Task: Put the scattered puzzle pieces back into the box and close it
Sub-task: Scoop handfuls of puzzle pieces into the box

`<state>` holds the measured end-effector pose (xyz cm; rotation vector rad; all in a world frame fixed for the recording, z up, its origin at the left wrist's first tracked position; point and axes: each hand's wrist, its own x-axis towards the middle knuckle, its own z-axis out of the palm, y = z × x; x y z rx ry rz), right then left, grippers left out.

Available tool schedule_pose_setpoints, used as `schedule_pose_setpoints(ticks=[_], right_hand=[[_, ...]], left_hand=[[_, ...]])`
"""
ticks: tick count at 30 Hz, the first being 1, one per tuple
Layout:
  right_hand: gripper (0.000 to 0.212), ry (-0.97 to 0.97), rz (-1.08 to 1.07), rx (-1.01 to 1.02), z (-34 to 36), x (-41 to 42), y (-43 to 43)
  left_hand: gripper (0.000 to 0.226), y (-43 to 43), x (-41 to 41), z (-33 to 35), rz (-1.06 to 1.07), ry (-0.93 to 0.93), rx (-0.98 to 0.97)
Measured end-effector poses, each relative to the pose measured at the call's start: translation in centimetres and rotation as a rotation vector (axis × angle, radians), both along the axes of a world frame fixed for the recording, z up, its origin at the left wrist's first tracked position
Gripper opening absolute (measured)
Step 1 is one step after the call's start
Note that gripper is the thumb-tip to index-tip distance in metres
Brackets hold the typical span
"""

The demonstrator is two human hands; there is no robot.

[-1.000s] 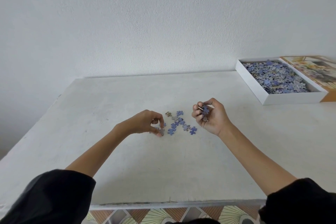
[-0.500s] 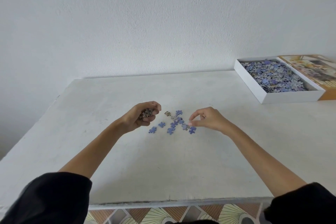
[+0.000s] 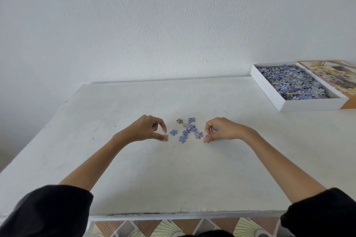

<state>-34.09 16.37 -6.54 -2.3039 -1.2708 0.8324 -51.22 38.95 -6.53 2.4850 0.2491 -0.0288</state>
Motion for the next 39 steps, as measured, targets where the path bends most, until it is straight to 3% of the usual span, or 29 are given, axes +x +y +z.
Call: schedule_pose_setpoints(ticks=[4, 7, 9, 13, 15, 17, 19, 22, 23, 26, 28, 32, 34, 36, 39], right_hand=[[0.026, 0.34, -0.004, 0.115, 0.2, -0.1, -0.4], [0.01, 0.668, -0.128, 0.327, -0.4, -0.3, -0.3], [0.023, 0.908, -0.235, 0.484, -1.1, -0.7, 0.0], [0.049, 1.564, -0.363, 0.809, -2.5, -1.1, 1.0], [0.047, 1.673, -0.421, 0.884, -2.7, -1.3, 1.4], [0.026, 1.684, -0.528, 0.919, -2.9, -1.4, 1.7], [0.006, 1.663, -0.655, 0.924, -2.6, -1.5, 1.9], [0.016, 1.446, -0.709, 0.804, -2.3, -1.2, 1.6], [0.019, 1.257, -0.691, 0.709, -2.1, -1.3, 1.4], [0.021, 0.417, -0.489, 0.412, -1.8, -1.7, 0.8], [0.029, 0.08, -0.339, 0.335, -1.9, -1.9, 0.7], [0.031, -0.064, -0.302, 0.301, -2.0, -2.6, 1.1], [0.028, -0.077, -0.291, 0.271, -1.6, -2.6, 1.4], [0.026, -0.084, -0.261, 0.214, -1.1, -2.4, 1.7], [0.022, -0.126, -0.21, 0.161, -0.7, -2.4, 1.9]], left_hand=[[0.03, 0.4, -0.4, -1.0, 0.033, -0.009, 0.094], [0.034, 0.3, -0.4, -1.5, 0.058, -0.041, 0.095], [0.032, 0.2, -0.2, -1.6, 0.063, -0.043, 0.091], [0.02, 0.1, 0.4, -1.3, 0.033, 0.018, 0.082], [0.019, 0.0, 0.8, -1.1, 0.011, 0.076, 0.066], [0.02, 0.0, 1.3, -0.7, 0.015, 0.165, 0.067], [0.024, 0.0, 1.6, -0.2, 0.048, 0.271, 0.059], [0.023, 0.0, 1.6, 0.5, 0.046, 0.361, 0.07], [0.022, -0.1, 1.6, 0.6, 0.024, 0.366, 0.1], [0.023, -0.3, 1.2, 0.6, -0.001, 0.314, 0.127], [0.018, -0.5, 1.1, 0.6, 0.069, 0.265, -0.105], [0.019, -0.8, 1.1, 1.1, 0.242, 0.19, -0.737], [0.021, -0.7, 1.3, 1.4, 0.299, 0.157, -0.944], [0.024, -0.8, 1.4, 1.5, 0.318, 0.141, -0.918], [0.024, -1.5, 1.3, 1.6, 0.258, 0.102, -0.616]])
